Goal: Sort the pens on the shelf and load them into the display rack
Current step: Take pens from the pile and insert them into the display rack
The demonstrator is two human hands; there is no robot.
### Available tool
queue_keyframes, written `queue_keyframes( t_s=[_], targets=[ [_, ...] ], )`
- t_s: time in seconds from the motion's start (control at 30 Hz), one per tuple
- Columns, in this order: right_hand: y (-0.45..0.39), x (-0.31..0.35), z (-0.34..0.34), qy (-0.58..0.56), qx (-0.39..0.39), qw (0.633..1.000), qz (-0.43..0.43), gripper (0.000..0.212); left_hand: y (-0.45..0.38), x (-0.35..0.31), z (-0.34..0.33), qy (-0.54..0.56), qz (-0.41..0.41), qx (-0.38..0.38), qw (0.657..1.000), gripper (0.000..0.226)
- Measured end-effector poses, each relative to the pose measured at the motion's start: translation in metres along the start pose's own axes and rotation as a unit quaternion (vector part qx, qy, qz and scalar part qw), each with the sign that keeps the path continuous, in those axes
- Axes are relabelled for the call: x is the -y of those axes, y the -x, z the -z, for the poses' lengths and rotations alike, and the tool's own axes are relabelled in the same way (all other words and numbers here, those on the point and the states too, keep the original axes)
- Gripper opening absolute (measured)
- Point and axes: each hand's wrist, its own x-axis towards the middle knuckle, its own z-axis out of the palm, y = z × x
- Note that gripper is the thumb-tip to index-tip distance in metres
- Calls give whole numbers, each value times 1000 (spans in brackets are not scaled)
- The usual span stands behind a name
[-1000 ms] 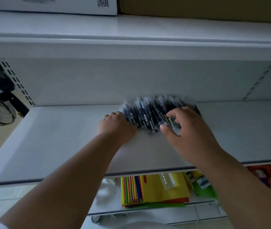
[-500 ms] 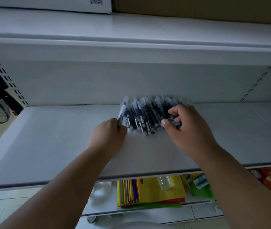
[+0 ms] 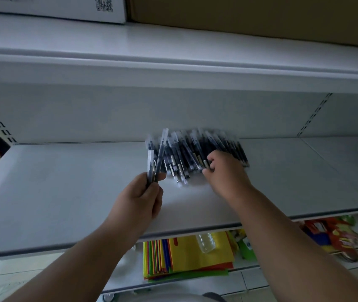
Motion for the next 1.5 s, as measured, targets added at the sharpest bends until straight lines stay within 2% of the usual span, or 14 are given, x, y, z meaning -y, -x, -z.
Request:
queue_keyframes(
  t_s=[0.17,0.23,0.33,0.43,0.6,0.7,0.83,0.93,1.0,1.1,1.23,1.4,1.5],
  targets=[
    [0,-1,-1,10,9,1000,-23,32,0,4,1,-34,8,-10,999,31],
    [2,-1,3,-19,17,999,-41,32,1,2,1,-23,8,-9,1000,30],
    [8,-1,12,-156,25,985,-72,16,4,-5,-1,28,16,6,999,33],
    [18,-3,24,-289,10,951,-112,1,4,-10,-8,45,11,29,999,27],
    [48,-6,56,-380,-20,919,-107,9,0,-10,-33,41,21,44,998,23],
    [68,-21,75,-367,-73,922,-104,8,-1,-10,-58,87,55,73,992,25],
    [98,-52,98,-364,-133,914,-121,18,0,-11,-98,111,81,117,984,33],
    [120,-78,117,-355,-163,913,-120,13,10,-10,-130,111,96,166,975,22],
    [131,-96,128,-386,-191,896,-113,11,17,-11,-153,92,98,191,972,22],
    [144,-125,146,-428,-198,875,-109,31,26,-11,-191,80,103,211,969,27],
    [164,-180,178,-367,-195,905,-94,40,43,-9,-261,79,106,211,969,25],
    [188,-263,220,-312,-216,920,-95,29,69,-5,-357,88,114,229,963,21],
    [196,-301,238,-318,-212,920,-89,13,82,-3,-397,85,127,241,958,25]
  ],
)
